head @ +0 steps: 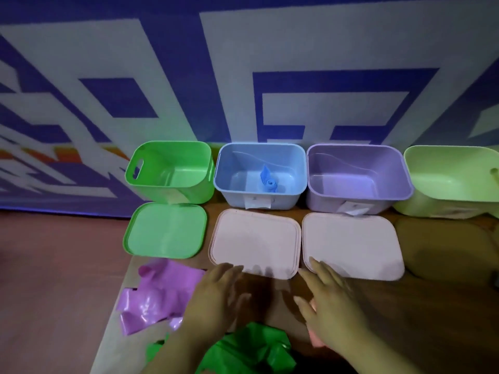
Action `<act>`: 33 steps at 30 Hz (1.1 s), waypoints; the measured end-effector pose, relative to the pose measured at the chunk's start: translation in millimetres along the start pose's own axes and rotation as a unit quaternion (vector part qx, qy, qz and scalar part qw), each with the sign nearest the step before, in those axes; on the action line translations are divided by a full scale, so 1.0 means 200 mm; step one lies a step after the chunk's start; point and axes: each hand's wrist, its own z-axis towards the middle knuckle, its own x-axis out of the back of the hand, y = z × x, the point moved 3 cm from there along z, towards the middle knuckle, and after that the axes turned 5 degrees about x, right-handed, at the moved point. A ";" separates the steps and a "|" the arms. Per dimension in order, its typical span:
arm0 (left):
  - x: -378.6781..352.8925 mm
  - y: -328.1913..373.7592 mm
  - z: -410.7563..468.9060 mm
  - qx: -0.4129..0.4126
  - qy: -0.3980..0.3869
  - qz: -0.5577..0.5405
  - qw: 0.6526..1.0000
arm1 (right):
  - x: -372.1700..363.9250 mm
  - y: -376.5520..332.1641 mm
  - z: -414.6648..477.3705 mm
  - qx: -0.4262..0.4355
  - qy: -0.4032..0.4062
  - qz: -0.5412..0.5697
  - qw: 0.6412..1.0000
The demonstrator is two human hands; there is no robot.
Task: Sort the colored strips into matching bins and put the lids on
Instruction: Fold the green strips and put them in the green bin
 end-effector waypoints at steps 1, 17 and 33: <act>-0.03 -0.03 -0.07 0.005 -0.005 -0.005 1.000 | -0.04 -0.03 -0.04 0.004 -0.019 -0.002 1.000; -0.34 -0.21 -0.41 0.024 -0.128 0.028 0.991 | -0.37 -0.25 -0.27 -0.072 -0.158 0.128 0.977; -0.23 -0.04 -0.34 -0.078 -0.098 -0.125 0.984 | -0.09 -0.29 -0.32 -0.207 -0.024 0.395 0.895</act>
